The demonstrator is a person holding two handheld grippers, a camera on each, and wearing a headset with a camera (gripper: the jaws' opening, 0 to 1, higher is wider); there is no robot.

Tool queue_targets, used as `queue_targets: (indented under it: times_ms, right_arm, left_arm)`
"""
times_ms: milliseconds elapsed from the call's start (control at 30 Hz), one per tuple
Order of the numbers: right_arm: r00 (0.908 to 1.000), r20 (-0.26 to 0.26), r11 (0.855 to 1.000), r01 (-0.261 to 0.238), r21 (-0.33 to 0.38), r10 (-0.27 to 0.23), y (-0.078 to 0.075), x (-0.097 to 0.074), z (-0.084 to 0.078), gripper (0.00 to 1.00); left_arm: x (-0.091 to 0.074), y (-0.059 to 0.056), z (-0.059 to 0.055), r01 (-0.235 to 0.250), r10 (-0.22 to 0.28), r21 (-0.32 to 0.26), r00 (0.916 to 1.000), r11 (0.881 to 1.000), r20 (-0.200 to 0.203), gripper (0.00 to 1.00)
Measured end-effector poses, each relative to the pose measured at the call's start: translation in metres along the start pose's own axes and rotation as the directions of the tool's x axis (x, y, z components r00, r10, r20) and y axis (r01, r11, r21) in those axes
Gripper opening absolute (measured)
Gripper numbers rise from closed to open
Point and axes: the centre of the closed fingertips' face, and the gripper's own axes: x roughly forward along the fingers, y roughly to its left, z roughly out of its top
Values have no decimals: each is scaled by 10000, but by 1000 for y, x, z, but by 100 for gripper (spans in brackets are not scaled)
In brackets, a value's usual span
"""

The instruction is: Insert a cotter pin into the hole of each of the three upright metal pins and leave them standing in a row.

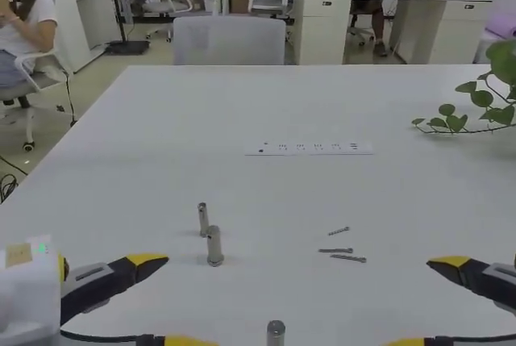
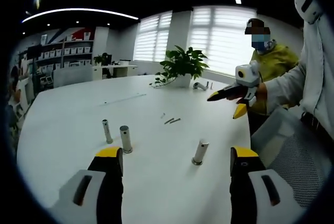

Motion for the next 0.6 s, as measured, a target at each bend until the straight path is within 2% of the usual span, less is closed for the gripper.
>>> queue_targets:
  times_ms: [267, 400, 600]
  right_arm:
    - [10000, -77, 10000, -50, -51, 49, 0, 3, -1, 90]
    - [9997, -197, 9997, -151, -167, 148, -1, 6, -2, 89]
    - [9986, -402, 9992, -360, -189, 352, -10, 16, -5, 87]
  left_arm:
    - [-21, 3, 2, -503, 511, -306, 9984, 9983, 244, 89]
    - [-25, 1, 2, -560, 571, -359, 9980, 9978, 283, 89]
    - [-28, -3, -2, -528, 537, -428, 9983, 9977, 213, 88]
